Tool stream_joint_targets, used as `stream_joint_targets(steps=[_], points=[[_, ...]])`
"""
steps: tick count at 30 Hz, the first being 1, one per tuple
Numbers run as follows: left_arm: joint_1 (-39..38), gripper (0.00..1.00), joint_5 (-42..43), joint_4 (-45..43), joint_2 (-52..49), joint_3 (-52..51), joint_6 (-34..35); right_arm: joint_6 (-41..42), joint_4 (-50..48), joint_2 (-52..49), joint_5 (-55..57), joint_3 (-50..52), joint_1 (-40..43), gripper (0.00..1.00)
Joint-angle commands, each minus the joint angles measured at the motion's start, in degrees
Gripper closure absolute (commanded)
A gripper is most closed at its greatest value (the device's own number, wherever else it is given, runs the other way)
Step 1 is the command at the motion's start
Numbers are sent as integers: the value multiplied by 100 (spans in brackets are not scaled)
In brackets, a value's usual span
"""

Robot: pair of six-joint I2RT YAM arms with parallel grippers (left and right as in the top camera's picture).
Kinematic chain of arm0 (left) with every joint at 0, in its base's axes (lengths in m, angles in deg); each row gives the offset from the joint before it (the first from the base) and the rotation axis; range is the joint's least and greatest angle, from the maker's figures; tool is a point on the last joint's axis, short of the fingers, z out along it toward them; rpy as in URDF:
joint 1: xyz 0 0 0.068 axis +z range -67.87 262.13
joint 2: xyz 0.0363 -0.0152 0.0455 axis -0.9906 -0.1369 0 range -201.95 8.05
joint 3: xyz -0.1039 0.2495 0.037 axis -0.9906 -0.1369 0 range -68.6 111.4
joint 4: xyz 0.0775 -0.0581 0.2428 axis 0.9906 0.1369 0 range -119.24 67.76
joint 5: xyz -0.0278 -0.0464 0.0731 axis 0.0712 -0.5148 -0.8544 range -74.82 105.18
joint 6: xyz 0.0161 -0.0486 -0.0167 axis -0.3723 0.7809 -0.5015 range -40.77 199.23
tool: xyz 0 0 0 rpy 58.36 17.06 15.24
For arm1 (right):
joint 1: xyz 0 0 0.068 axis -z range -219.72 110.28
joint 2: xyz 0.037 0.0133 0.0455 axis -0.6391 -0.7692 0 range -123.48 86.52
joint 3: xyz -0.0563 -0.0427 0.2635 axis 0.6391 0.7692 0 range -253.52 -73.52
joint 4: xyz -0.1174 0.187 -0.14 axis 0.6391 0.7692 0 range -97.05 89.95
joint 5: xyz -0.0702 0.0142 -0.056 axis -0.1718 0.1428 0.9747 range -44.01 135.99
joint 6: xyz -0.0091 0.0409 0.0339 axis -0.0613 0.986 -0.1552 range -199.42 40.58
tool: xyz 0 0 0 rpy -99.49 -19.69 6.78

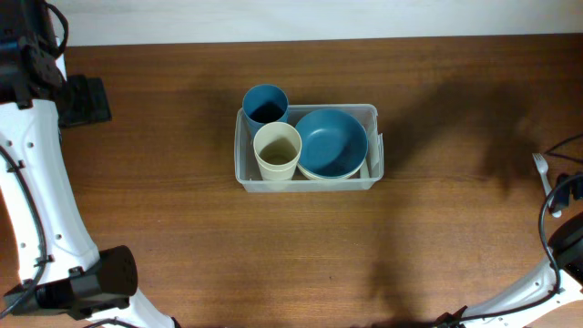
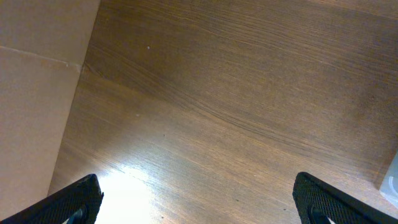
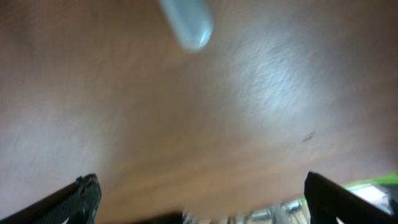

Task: Pack container
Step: 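Raise the right gripper and move it back right, then move the right gripper over the white fork and lower onto it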

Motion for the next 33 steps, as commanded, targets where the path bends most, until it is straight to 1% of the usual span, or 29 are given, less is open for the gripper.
stream_joint_targets(steps=[1,5,9,12,20,26,33], points=[[9,0,-83,-13,142,94,-9,-586,-562,109,-122,9,9,1],[9,0,-81,-13,142,94,-9,-955,-1019,101,-514,9,9,1],[9,0,-81,-13,142,94,-9,-1429,-1305,92,-1156,17,9,1],[9,0,-81,-13,142,94,-9,-1510,-1558,52,-1355,35,4,1],[9,0,-81,-13,142,94,-9,-1545,-1700,-363,-1366,35,-28,1],[9,0,-81,-13,142,94,-9,-1545,-1803,-553,-1104,35,-317,1],[7,0,-81,-13,142,94,-9,-1545,-2015,-649,-1069,35,-623,1]])
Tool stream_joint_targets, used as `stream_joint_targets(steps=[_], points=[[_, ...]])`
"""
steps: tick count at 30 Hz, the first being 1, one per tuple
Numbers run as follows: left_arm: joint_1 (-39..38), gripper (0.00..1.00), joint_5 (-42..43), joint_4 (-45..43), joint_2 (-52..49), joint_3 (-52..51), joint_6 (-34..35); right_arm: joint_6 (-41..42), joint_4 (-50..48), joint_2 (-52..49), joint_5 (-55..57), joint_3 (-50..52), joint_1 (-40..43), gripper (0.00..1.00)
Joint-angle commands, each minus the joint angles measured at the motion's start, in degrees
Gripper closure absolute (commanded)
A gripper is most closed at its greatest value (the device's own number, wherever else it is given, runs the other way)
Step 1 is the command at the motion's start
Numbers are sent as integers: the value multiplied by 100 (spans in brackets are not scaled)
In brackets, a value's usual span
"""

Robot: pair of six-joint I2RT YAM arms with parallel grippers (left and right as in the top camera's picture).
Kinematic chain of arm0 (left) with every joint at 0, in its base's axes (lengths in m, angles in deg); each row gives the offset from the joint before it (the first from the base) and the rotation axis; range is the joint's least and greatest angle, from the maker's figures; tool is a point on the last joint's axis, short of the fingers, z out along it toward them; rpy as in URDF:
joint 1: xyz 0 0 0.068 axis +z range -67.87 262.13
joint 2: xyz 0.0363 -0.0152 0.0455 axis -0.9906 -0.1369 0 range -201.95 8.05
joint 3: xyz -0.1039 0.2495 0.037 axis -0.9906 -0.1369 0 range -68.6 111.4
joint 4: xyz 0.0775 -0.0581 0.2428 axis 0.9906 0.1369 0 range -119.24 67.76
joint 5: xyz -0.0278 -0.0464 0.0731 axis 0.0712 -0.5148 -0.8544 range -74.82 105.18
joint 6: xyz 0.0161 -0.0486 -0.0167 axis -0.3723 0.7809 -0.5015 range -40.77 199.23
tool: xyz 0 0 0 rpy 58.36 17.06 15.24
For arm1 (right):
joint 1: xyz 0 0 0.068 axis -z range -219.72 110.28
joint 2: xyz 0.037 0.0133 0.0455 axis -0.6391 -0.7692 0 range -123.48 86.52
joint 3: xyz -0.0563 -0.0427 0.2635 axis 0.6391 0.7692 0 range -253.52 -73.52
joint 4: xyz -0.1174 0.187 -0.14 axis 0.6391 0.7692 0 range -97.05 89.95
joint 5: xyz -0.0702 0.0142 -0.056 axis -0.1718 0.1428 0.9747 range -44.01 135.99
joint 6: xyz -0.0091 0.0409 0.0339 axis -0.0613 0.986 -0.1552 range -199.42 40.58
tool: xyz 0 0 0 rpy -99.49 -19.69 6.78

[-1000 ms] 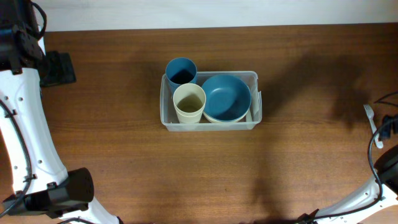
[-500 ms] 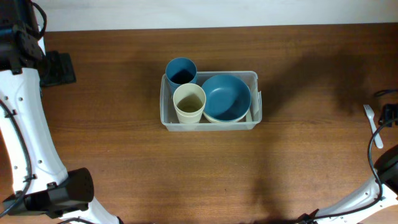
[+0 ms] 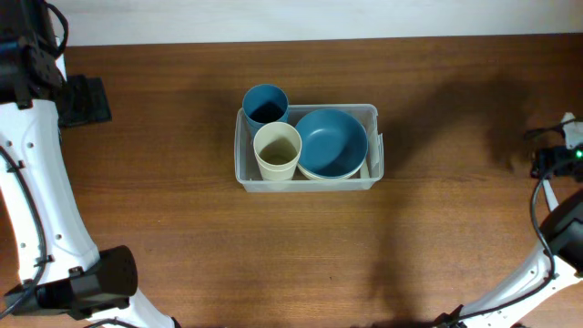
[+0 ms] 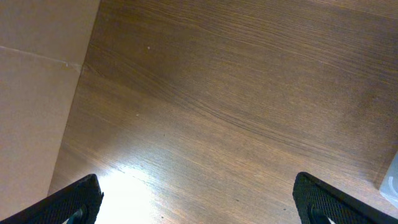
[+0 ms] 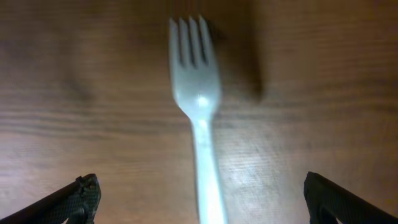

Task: Pack container
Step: 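Move the right gripper over the white fork and lower onto it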

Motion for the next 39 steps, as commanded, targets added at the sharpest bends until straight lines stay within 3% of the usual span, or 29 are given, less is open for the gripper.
stream_joint_targets(steps=[1,39], points=[[9,0,-81,-13,142,94,-9,-57,-17,-116,57,28,-114,1],[9,0,-81,-13,142,94,-9,-33,-9,-494,313,461,0,1]])
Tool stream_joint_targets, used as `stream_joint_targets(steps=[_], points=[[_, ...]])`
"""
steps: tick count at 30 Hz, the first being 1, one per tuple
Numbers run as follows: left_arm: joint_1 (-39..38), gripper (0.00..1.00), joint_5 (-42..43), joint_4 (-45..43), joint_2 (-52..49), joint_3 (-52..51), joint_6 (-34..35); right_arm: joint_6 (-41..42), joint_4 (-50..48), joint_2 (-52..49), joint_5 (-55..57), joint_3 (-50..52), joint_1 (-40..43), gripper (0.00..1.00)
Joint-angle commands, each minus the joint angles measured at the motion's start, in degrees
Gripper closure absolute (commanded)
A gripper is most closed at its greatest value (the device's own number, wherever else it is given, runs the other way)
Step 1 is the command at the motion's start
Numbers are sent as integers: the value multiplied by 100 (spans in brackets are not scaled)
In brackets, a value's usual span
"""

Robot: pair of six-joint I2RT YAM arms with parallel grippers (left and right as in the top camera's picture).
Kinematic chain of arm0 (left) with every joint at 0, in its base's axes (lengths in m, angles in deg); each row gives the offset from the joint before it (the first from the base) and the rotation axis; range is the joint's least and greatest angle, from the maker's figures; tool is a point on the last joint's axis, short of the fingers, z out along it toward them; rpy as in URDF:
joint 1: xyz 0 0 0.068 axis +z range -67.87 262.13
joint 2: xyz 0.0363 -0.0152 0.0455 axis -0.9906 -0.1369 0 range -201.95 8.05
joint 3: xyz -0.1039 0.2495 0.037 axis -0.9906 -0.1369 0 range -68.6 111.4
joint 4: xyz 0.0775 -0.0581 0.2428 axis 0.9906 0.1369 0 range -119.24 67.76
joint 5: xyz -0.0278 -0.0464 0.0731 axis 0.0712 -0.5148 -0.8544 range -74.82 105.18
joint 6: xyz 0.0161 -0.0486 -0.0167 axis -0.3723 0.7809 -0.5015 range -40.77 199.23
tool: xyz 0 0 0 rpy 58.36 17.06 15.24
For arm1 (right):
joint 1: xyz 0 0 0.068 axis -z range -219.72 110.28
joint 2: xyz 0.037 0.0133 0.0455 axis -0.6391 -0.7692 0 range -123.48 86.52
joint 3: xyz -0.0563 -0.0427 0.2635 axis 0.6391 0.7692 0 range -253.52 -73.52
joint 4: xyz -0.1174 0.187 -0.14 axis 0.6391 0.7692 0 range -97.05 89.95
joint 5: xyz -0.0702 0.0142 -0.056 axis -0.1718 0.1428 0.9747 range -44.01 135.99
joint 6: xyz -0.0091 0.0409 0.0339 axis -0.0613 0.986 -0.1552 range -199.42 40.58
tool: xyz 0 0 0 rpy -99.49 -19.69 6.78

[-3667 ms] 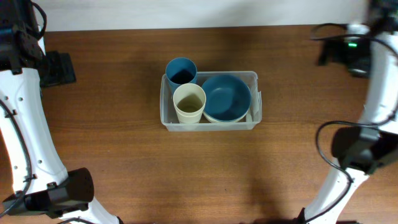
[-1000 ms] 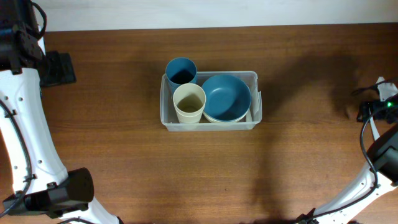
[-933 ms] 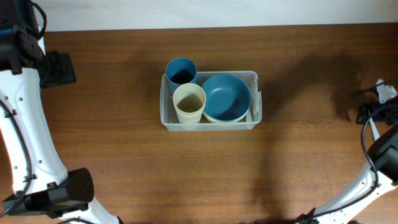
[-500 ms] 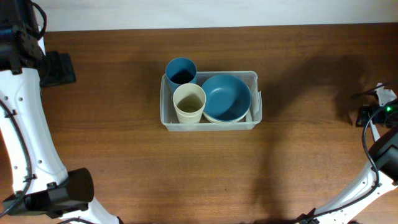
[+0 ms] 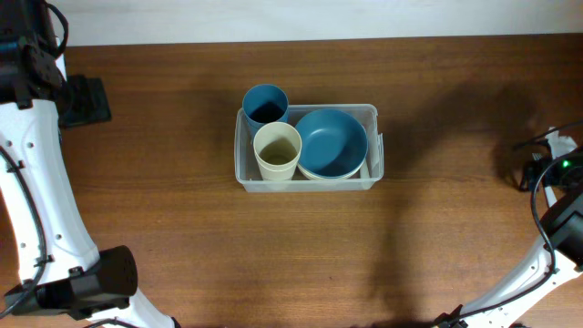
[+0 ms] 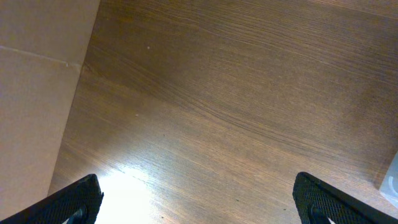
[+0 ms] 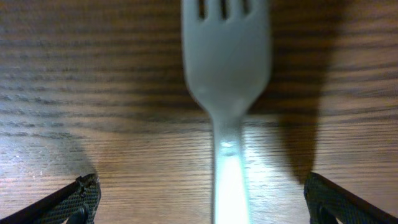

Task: Pack container
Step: 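Move the right gripper over the white fork and lower onto it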

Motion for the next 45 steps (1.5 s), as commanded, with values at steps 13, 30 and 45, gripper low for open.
stream_joint_targets(steps=[13,30,45], points=[[9,0,-81,-11,142,94,-9,26,-269,-118,197,232,0,3],[9,0,-81,-11,142,94,-9,520,-358,-118,605,229,0,76],[9,0,-81,-11,142,94,-9,828,15,-114,579,-654,-319,96]])
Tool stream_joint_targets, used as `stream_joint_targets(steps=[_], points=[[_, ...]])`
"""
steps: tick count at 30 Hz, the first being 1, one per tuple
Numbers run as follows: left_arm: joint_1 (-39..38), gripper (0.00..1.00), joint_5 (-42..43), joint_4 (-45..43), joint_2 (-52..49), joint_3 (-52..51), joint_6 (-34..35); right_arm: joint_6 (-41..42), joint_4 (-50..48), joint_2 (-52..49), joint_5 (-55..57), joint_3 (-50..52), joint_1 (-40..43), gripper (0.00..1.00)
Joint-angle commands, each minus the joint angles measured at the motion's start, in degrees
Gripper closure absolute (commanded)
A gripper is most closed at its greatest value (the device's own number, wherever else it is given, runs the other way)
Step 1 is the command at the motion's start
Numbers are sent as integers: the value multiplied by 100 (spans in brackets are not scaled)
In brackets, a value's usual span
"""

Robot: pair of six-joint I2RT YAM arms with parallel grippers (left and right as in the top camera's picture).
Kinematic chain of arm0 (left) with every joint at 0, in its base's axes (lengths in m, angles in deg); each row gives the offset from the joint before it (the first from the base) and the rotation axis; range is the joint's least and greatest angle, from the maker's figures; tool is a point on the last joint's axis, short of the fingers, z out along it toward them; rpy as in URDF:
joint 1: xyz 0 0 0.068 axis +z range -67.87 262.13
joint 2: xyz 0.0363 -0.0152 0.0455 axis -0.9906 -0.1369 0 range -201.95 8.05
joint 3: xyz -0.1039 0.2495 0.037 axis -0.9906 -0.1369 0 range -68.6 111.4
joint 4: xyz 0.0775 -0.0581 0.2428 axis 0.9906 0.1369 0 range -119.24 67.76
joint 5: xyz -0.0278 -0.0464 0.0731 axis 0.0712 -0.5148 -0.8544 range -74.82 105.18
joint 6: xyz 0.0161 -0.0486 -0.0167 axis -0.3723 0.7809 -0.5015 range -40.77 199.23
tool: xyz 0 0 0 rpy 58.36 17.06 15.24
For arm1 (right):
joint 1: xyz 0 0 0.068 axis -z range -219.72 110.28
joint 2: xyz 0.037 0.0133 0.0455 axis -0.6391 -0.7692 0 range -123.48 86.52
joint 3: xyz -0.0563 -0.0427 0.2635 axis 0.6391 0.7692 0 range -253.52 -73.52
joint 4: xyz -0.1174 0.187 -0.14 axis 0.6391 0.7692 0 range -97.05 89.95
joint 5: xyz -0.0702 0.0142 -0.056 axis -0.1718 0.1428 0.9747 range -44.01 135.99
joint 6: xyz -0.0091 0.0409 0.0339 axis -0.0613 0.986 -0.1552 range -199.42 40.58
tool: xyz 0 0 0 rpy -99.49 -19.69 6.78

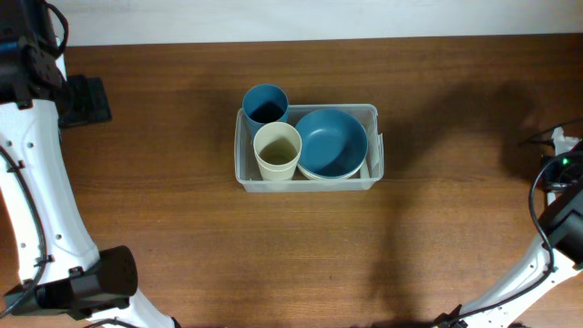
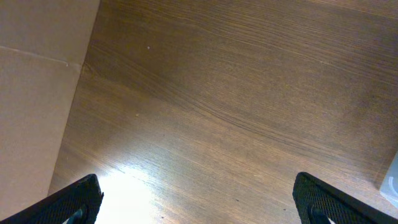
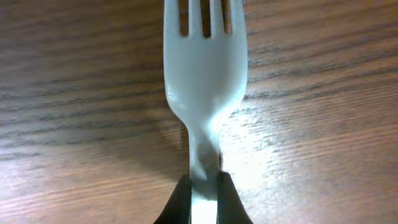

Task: Pack container
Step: 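Move the right gripper over the white fork and lower onto it, then close the right gripper on the fork handle and lift it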

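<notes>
A white plastic fork [image 3: 205, 68] lies tines-away on the wooden table, and my right gripper [image 3: 203, 188] is shut on its handle just below the head. Overhead, that gripper [image 1: 556, 164] sits at the table's far right edge, where the fork itself is too small to make out. The clear plastic container [image 1: 242, 173] stands mid-table holding a cream cup [image 1: 277, 150] and a blue bowl [image 1: 330, 141]. A blue cup [image 1: 265, 105] is at its back left corner. My left gripper [image 2: 199, 202] hangs open over bare wood at the far left, nothing between its fingers.
A tan surface [image 2: 37, 93] borders the table on the left of the left wrist view. A corner of the container [image 2: 393, 180] shows at that view's right edge. Brown wood stretches between the container and my right gripper.
My right gripper was open with its fingers wide on either side of the fork; now it is shut on the fork's handle. The left arm and the container have not changed.
The fork lay alone at the table's right edge while my right wrist view was blurred. Then my right gripper stood open above the fork, then closer over it, and now it is shut on the handle. The left gripper stayed open and still throughout.
</notes>
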Motion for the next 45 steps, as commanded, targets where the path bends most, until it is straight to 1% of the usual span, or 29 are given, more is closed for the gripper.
stream_joint_targets(steps=[1,4,8,12,15,18,20,23,24,25,27,30,32,38,45], points=[[9,0,-81,-13,142,94,-9,92,140,-76,-83,-654,-280,96],[9,0,-81,-13,142,94,-9,96,461,-76,-505,-1342,-535,96],[9,0,-81,-13,142,94,-9,393,1141,-76,-949,-2446,-970,96],[9,0,-81,-13,142,94,-9,848,2006,-76,-1029,-3668,-1576,96],[9,0,-81,-13,142,94,-9,852,2415,-63,-1027,-4378,-2083,96],[7,0,-81,-13,142,94,-9,951,2354,-33,-903,-4664,-2520,82],[9,0,-83,-13,142,94,-9,955,2343,-37,-706,-4638,-2621,79],[9,0,-81,-13,142,94,-9,1259,2302,-98,-468,-4245,-2573,79],[9,0,-81,-13,142,94,-9,1427,2264,-103,-400,-4100,-2520,79],[9,0,-81,-13,142,94,-9,1670,2181,-116,-376,-3869,-2420,76],[9,0,-81,-13,142,94,-9,2149,1976,-133,-380,-3484,-2227,73],[9,0,-81,-13,142,94,-9,2898,1611,-142,-457,-2870,-1895,73],[9,0,-81,-13,142,94,-9,3189,1453,-142,-470,-2511,-1725,72],[9,0,-81,-13,142,94,-9,3237,992,-142,-614,-1674,-1576,64],[9,0,-81,-13,142,94,-9,3342,249,-153,-717,-1051,-1617,63]])
